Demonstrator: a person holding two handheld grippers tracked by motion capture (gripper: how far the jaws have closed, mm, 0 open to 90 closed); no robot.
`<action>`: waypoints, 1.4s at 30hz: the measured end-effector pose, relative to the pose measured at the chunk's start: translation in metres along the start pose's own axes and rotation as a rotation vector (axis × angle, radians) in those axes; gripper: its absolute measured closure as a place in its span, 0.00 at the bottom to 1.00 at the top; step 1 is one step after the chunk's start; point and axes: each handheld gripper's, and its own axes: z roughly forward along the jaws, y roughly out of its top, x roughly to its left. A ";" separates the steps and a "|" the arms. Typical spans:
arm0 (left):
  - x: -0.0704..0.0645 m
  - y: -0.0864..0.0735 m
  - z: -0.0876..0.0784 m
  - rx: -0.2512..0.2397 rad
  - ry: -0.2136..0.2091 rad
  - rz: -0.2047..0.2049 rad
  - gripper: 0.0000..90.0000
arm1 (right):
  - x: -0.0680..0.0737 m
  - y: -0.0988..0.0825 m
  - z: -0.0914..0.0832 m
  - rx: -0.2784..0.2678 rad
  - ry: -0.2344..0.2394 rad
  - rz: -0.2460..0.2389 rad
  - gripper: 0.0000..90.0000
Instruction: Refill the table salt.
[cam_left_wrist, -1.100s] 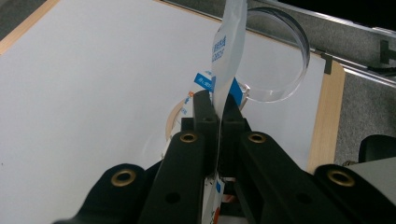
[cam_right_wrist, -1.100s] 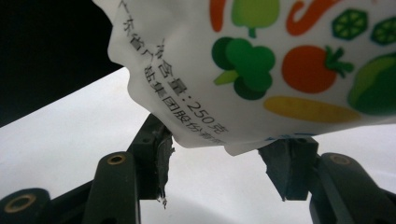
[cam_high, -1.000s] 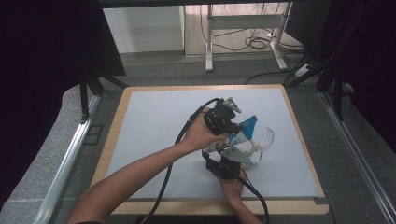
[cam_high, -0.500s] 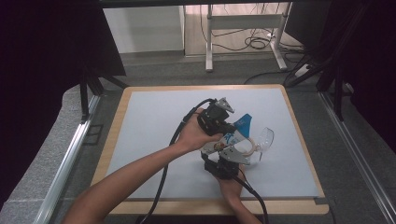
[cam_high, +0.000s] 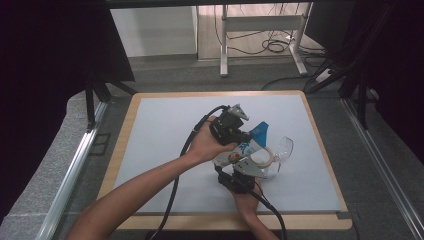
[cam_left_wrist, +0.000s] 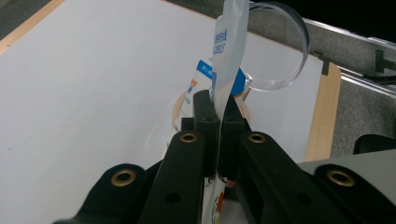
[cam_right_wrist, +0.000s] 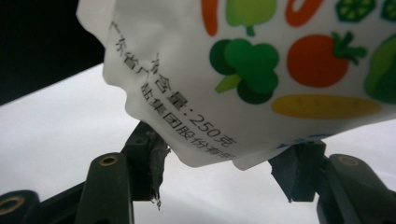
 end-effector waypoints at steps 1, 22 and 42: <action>0.001 0.001 0.001 0.005 0.000 -0.002 1.00 | 0.001 0.001 -0.001 -0.001 0.006 0.001 0.48; 0.011 0.023 0.019 0.089 -0.001 -0.003 1.00 | 0.004 0.013 -0.007 -0.017 0.133 0.150 0.51; 0.010 0.037 0.038 0.183 0.051 0.022 1.00 | -0.001 0.019 -0.006 -0.029 0.183 0.223 0.52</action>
